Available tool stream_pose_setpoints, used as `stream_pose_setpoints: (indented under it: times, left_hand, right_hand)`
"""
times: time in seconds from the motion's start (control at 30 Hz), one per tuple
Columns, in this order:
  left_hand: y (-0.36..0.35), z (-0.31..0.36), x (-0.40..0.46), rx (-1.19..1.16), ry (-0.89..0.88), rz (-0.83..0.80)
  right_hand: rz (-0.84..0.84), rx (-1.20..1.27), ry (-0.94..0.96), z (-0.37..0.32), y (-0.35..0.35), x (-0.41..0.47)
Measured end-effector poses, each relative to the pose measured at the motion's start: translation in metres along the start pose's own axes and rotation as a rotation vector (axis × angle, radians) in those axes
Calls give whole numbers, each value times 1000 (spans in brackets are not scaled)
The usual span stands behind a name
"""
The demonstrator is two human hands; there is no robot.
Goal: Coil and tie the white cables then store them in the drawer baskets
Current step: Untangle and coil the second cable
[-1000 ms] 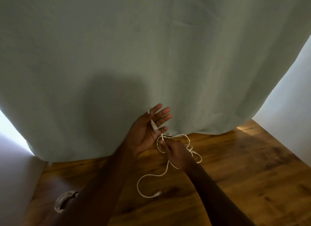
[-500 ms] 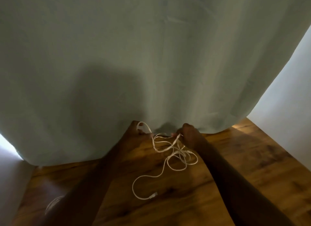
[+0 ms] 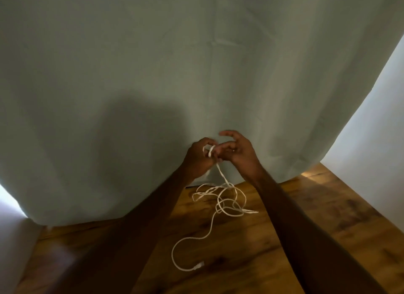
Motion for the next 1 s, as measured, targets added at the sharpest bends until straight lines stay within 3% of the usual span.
stream_pose_setpoints:
  times: [0.03, 0.1, 0.13, 0.23, 0.3, 0.4, 0.53, 0.7, 0.83, 1.0]
  left_hand:
    - [5, 0, 1, -24, 17, 36]
    - [15, 0, 5, -94, 46, 67]
    - [18, -2, 8, -124, 59, 67]
    - [29, 5, 16, -177, 49, 108]
    - [40, 10, 21, -230, 50, 150]
    - [61, 8, 28, -296, 60, 213]
    - [75, -1, 25, -157, 10, 251]
    - [49, -22, 26, 55, -5, 77]
    - [24, -12, 23, 235, -122, 18]
    - [7, 4, 18, 181, -165, -127]
  right_hand:
    - [106, 172, -22, 6, 10, -5]
    - [231, 140, -53, 25, 29, -17]
    - [210, -2, -89, 38, 33, -22]
    - [-71, -434, -223, 86, 26, -42]
    - [-193, -564, -302, 112, 23, -57]
    - [-160, -691, -227, 122, 38, -63]
    - [-82, -855, -64, 90, 52, -38]
    - [-65, -747, 246, -16, 16, 10]
    - [-186, -741, 166, -50, -9, 37]
    - [-104, -629, 216, -69, -17, 45]
Point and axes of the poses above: each hand's wrist, its own x-axis towards the middle knuckle, its own y-axis out of the back of the hand, z = x × y, the point moved 6 cm from there along x, towards the middle knuckle, and after that the axes turned 14 degrees about x, right-handed, at the moved point
